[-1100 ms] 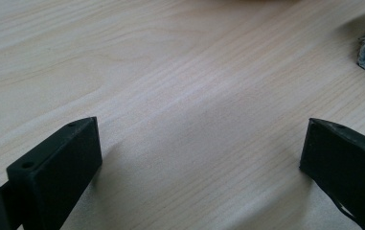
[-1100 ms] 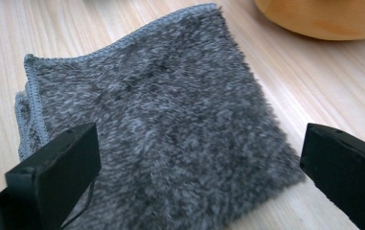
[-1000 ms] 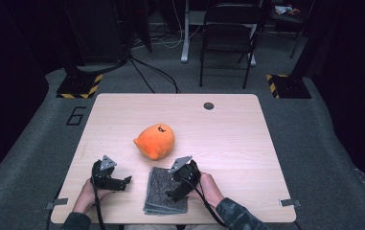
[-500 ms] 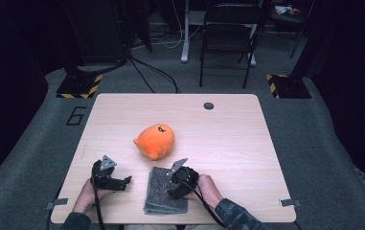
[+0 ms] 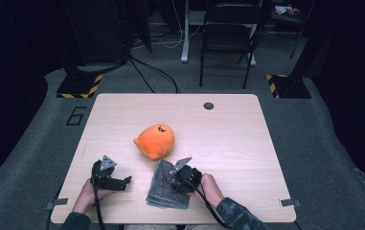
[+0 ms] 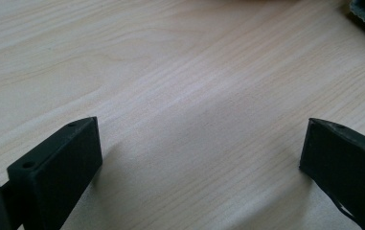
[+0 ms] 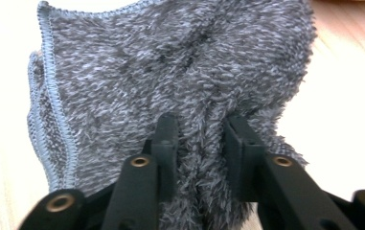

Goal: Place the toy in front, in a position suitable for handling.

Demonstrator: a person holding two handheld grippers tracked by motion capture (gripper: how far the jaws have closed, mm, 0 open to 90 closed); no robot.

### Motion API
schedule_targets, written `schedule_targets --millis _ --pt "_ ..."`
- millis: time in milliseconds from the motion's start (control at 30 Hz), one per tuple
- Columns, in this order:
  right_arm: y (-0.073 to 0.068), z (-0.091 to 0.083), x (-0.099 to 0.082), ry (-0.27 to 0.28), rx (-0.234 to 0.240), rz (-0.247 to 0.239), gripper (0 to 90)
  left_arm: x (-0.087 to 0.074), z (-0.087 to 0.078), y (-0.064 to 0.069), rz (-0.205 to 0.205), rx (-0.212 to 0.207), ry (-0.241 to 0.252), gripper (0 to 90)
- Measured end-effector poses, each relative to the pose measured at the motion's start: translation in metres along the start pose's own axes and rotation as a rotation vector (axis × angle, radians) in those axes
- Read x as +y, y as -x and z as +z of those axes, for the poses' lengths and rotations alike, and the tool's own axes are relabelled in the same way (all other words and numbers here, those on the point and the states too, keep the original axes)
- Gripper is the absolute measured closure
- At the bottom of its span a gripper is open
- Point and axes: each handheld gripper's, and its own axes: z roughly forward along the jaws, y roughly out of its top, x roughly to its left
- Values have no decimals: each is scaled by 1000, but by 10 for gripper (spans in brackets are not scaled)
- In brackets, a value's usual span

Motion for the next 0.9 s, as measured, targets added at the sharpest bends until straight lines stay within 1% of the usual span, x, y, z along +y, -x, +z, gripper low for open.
schedule_targets --millis 67,200,233,267,300,367,400,433,467,500,567,600,700,733,800,833,867,900 --pt "0 -2 0 -1 1 9 733 0 0 0 -1 2 3 1" --pt "2 -4 0 4 -7 10 739 0 1 0 -2 5 8 1" --pt "5 -6 0 -2 2 18 739 0 0 0 -1 3 4 1" --pt "5 -6 0 -2 2 18 739 0 0 0 -2 3 4 1" --pt "7 -8 -1 10 5 27 740 0 0 0 -1 2 3 1" --pt "9 -11 -1 9 4 35 740 0 1 0 -1 5 7 1" --pt "12 -15 -2 13 6 41 739 0 1 0 -2 5 8 1" --pt "12 -15 -2 13 6 41 739 0 1 0 -2 5 7 1" --pt "13 -19 -2 23 1 49 739 0 0 0 -1 2 3 1" --pt "13 -19 -2 23 1 49 739 0 0 0 -1 2 3 1" --pt "17 -26 -4 17 1 61 739 0 0 0 0 2 2 1" --pt "17 -26 -4 17 1 61 739 0 0 0 0 0 0 1" --pt "22 -33 -7 26 -18 88 739 0 0 0 0 1 1 1" --pt "25 -36 -9 23 -16 88 738 0 0 0 0 0 0 1" --pt "30 -42 -13 32 -35 118 738 0 0 0 0 5 6 1" --pt "30 -42 -13 32 -35 118 738 0 0 0 0 5 6 1" --pt "35 -47 -16 34 -46 134 737 -1 0 0 0 5 7 1" --pt "35 -47 -16 34 -46 134 737 -1 0 0 0 5 7 1"
